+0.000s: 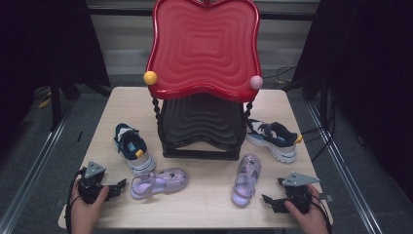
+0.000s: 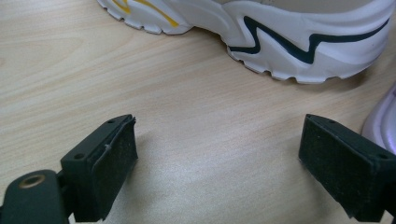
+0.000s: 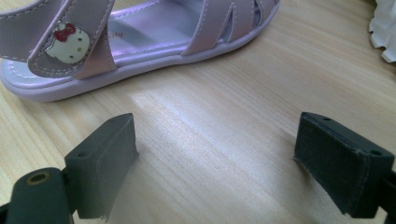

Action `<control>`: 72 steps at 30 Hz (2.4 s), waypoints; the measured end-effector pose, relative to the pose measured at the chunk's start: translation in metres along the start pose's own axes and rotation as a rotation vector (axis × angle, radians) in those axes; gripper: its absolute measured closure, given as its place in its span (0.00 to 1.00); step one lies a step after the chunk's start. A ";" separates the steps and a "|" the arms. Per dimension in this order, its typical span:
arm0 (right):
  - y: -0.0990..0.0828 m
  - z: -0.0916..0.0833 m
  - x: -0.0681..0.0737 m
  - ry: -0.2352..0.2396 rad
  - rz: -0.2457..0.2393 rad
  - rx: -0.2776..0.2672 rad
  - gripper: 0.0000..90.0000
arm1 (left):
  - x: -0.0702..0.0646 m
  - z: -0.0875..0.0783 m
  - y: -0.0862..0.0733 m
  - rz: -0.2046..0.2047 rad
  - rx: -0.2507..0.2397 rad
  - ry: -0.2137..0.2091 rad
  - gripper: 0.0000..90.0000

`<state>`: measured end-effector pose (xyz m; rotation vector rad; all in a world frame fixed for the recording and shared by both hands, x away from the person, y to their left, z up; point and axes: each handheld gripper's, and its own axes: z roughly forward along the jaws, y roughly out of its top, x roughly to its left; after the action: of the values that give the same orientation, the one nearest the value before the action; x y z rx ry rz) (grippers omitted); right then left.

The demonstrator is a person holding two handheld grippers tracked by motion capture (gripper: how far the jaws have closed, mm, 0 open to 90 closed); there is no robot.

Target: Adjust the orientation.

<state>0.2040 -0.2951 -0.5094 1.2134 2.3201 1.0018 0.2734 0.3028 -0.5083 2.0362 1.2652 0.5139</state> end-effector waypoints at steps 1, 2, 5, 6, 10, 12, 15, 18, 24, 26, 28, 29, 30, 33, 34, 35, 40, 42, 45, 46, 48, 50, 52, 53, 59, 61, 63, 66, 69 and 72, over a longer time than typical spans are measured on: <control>0.000 0.000 0.000 0.001 0.000 0.000 0.13 | 0.000 0.000 0.000 0.001 0.001 0.001 0.12; 0.000 0.000 0.000 0.001 0.000 0.000 0.13 | 0.000 0.000 0.000 0.002 0.001 -0.001 0.12; 0.000 0.000 0.000 0.001 -0.001 0.000 0.13 | -0.001 0.000 0.000 0.001 -0.001 -0.002 0.12; 0.000 0.000 0.000 0.001 -0.001 0.000 0.13 | -0.001 0.000 0.000 0.002 -0.002 -0.002 0.12; 0.000 0.000 0.000 0.001 0.000 0.000 0.13 | 0.000 0.000 0.000 0.004 -0.001 -0.005 0.12; 0.000 0.000 0.000 0.001 0.000 0.000 0.13 | 0.000 0.000 0.000 0.004 -0.001 -0.005 0.12; 0.000 0.000 0.000 0.001 0.000 0.000 0.13 | 0.000 -0.002 -0.001 0.018 -0.007 -0.013 0.17; 0.000 0.000 0.000 0.001 -0.001 0.000 0.13 | -0.001 -0.003 -0.001 0.002 -0.016 -0.030 0.18; 0.000 0.000 0.000 0.002 -0.001 0.000 0.13 | -0.003 -0.018 0.001 -0.003 -0.026 -0.069 0.28; 0.000 0.000 0.000 0.005 -0.001 -0.001 0.13 | -0.005 -0.020 0.001 0.005 -0.028 -0.089 0.28; 0.000 0.000 -0.001 0.007 -0.005 -0.001 0.14 | -0.008 -0.019 0.000 0.001 -0.015 -0.106 0.28; 0.000 0.000 -0.001 0.008 -0.006 -0.002 0.13 | -0.010 -0.018 -0.001 -0.014 -0.012 -0.123 0.28; 0.000 0.000 -0.001 0.007 -0.007 -0.002 0.14 | -0.011 -0.019 -0.002 -0.007 0.005 -0.141 0.28; 0.000 0.000 -0.001 0.009 -0.009 -0.002 0.14 | -0.015 -0.020 -0.002 0.010 0.017 -0.148 0.28; 0.000 0.000 -0.001 0.010 -0.008 -0.002 0.13 | -0.017 -0.019 -0.002 -0.002 0.009 -0.155 0.28; 0.000 0.000 -0.001 0.009 -0.009 -0.002 0.13 | -0.018 -0.020 -0.002 0.001 0.007 -0.157 0.28; 0.000 0.000 -0.001 0.009 -0.009 -0.001 0.13 | -0.024 -0.018 0.001 0.023 -0.001 -0.168 0.29; 0.000 0.000 -0.001 0.009 -0.009 -0.001 0.13 | -0.024 -0.018 0.001 0.028 0.001 -0.166 0.29; 0.000 0.000 -0.001 0.009 -0.009 -0.001 0.13 | -0.024 -0.018 0.000 0.007 -0.006 -0.177 0.30; 0.000 0.000 -0.001 0.009 -0.009 -0.001 0.14 | -0.024 -0.018 -0.001 0.009 -0.004 -0.177 0.30; 0.000 0.000 -0.001 0.009 -0.009 -0.002 0.13 | -0.024 -0.020 -0.001 0.023 0.000 -0.177 0.31; 0.000 0.000 -0.001 0.009 -0.009 -0.001 0.14 | -0.026 -0.021 -0.001 0.025 0.000 -0.177 0.32; 0.000 0.000 -0.001 0.010 -0.009 -0.001 0.13 | -0.028 -0.022 -0.001 0.023 -0.001 -0.184 0.32; 0.000 0.000 -0.001 0.010 -0.009 -0.001 0.13 | -0.029 -0.023 -0.002 0.028 0.002 -0.191 0.34; 0.000 0.000 -0.001 0.009 -0.009 -0.001 0.13 | -0.036 -0.023 -0.001 0.030 0.012 -0.247 0.35; 0.000 0.000 -0.001 0.010 -0.009 -0.001 0.14 | -0.036 -0.024 -0.002 0.028 0.011 -0.266 0.40; 0.000 0.000 -0.001 0.010 -0.009 -0.001 0.14 | -0.036 -0.025 -0.002 0.037 0.015 -0.281 0.46; 0.000 0.000 -0.001 0.011 -0.010 -0.001 0.14 | -0.043 -0.020 -0.002 0.095 0.059 -0.334 0.47; 0.000 0.000 -0.001 0.011 -0.010 -0.001 0.14 | -0.052 -0.019 0.002 0.162 0.092 -0.305 0.46; 0.000 0.000 -0.001 0.011 -0.010 -0.001 0.14 | -0.053 -0.021 0.003 0.164 0.095 -0.301 0.50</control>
<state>0.2048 -0.2960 -0.5095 1.1978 2.3310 1.0089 0.2380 0.2622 -0.4903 2.2110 0.9646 0.2115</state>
